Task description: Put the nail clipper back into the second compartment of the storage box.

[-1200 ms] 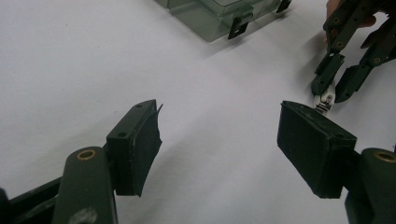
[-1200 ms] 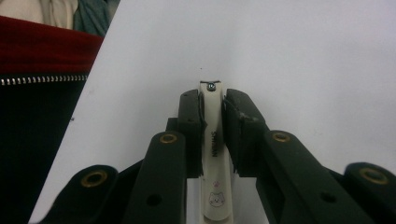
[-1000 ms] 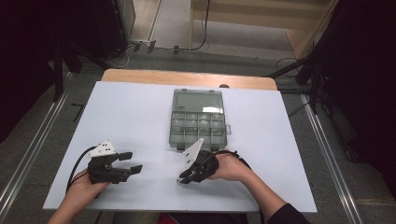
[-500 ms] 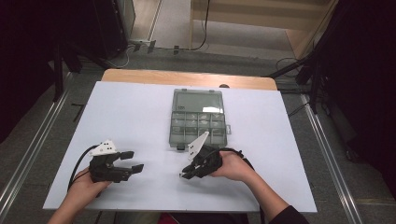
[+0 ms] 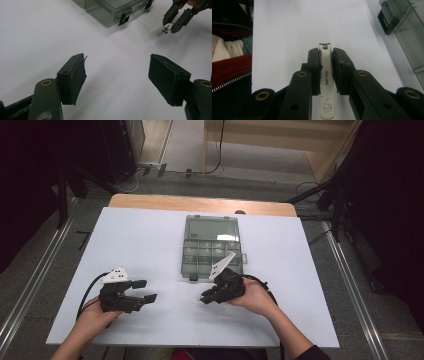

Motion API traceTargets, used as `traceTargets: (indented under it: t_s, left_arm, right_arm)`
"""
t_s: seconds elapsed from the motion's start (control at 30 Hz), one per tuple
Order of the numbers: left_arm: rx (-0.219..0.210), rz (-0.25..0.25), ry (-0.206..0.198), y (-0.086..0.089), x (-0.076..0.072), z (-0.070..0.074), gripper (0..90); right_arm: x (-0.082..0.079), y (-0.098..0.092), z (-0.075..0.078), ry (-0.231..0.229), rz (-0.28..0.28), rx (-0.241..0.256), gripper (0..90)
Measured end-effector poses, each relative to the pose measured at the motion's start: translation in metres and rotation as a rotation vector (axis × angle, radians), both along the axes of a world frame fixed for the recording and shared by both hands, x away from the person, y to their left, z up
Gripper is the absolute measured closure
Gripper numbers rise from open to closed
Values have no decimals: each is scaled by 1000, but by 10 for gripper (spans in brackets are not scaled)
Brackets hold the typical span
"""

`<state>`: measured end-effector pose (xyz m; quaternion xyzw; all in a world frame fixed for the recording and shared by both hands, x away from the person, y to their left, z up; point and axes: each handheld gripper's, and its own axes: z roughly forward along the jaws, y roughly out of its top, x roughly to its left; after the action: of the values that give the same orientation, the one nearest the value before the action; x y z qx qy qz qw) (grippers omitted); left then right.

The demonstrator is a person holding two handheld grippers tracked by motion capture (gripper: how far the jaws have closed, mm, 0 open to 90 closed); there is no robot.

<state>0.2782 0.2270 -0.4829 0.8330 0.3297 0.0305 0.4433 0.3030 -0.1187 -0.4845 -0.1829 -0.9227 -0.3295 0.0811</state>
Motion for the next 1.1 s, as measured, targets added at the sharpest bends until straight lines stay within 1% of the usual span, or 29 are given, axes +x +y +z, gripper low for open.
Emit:
traceTargets:
  t_s: [0.07,0.1,0.17,0.2,0.27,0.33,0.4,0.47,0.5,0.53,0.57,0.63,0.67,0.73,0.87,0.9,0.97,1.0,1.07,1.1]
  left_arm:
    - [1,-2,1,-1,0,0,295]
    - [-1,-8,0,-1,1,1,295]
    - [0,-5,1,-2,1,0,295]
    - [0,-5,1,-2,1,0,295]
    - [2,-9,1,-2,2,0,295]
    - [0,-9,2,-3,2,0,295]
    - [-6,-12,-1,-3,2,1,295]
    - [-6,-13,-2,-3,2,1,295]
    - [-6,-13,-3,-3,2,1,295]
    - [-6,-11,-2,-3,2,1,295]
    - [-5,-11,-1,-3,2,1,295]
    - [-5,-8,0,-2,2,1,295]
    - [-8,-6,0,-2,2,1,295]
    - [-9,-4,0,-2,2,1,295]
    - [-5,-4,3,-2,3,1,295]
    - [-5,-4,3,-2,3,1,295]
    - [-4,-3,4,-2,3,1,295]
    - [-2,-3,6,-2,3,1,295]
    - [-1,-3,5,-2,3,0,295]
    - [-3,-2,6,-2,3,0,295]
  right_arm:
    - [1,-1,0,2,-6,2,785]
    - [2,-4,0,8,-37,-6,785]
    - [3,-5,1,15,-67,-6,785]
    - [3,-5,1,15,-67,-6,785]
    - [3,-7,3,25,-109,0,785]
    - [4,-8,4,20,-112,8,785]
    - [4,-10,6,23,-133,17,785]
    - [4,-10,6,22,-141,16,785]
    - [5,-11,8,24,-165,20,785]
    - [5,-11,8,24,-165,20,785]
    - [5,-11,10,26,-183,25,785]
    - [5,-11,11,29,-191,30,785]
    - [6,-11,12,28,-210,35,785]
    - [6,-11,13,33,-217,41,786]
    - [7,-13,15,35,-249,53,785]
    - [8,-13,16,29,-267,54,785]
    - [8,-13,17,31,-274,54,785]
    - [9,-14,18,38,-295,59,785]
    - [10,-15,19,39,-316,61,785]
    - [10,-15,19,39,-316,61,785]
